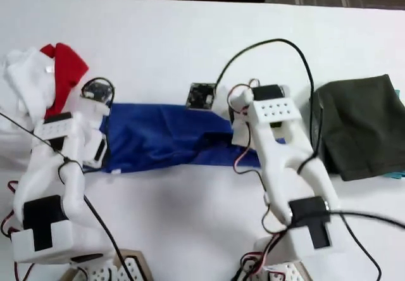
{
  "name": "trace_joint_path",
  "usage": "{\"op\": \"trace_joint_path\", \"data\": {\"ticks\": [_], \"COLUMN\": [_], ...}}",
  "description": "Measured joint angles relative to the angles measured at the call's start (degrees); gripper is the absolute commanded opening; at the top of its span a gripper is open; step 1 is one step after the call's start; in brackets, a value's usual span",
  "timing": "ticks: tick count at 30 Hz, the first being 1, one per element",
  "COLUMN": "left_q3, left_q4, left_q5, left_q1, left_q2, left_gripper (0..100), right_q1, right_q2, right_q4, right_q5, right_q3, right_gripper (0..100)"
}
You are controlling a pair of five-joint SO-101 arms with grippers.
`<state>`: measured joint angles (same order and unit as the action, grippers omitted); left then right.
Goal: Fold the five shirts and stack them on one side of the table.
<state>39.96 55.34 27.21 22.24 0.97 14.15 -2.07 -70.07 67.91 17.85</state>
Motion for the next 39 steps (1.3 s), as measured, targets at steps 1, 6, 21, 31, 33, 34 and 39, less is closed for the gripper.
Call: {"op": "trace_joint_path", "data": {"ticks": [1, 6, 21, 31, 33, 34, 39], "left_q3": [0.0, 0.18, 0.18, 0.18, 0.18, 0.18, 0.18], "left_q4": [0.0, -0.18, -0.26, -0.26, -0.26, -0.26, -0.26], "left_q5": [0.0, 0.0, 0.0, 0.0, 0.0, 0.0, 0.0], "left_q1": [0.0, 0.0, 0.0, 0.0, 0.0, 0.0, 0.0], "left_q2": [0.0, 0.0, 0.0, 0.0, 0.0, 0.0, 0.0], "left_gripper": [15, 15, 15, 15, 15, 15, 15], "right_q1": [0.0, 0.0, -3.52, -2.99, -3.16, -3.34, -5.63], "right_q2": [-1.41, -7.74, -11.78, -12.04, -12.04, -12.04, -12.04], "right_q4": [0.97, 2.11, -4.75, -18.37, -15.3, -13.54, -6.33], "right_q5": [0.0, 0.0, -3.96, -5.19, -5.19, -5.19, -5.19], "right_q3": [-0.88, -6.59, -19.34, -15.03, -11.52, -9.58, -1.41], "right_gripper": [2.1, 3.9, 25.2, 25.1, 25.1, 25.1, 25.1]}}
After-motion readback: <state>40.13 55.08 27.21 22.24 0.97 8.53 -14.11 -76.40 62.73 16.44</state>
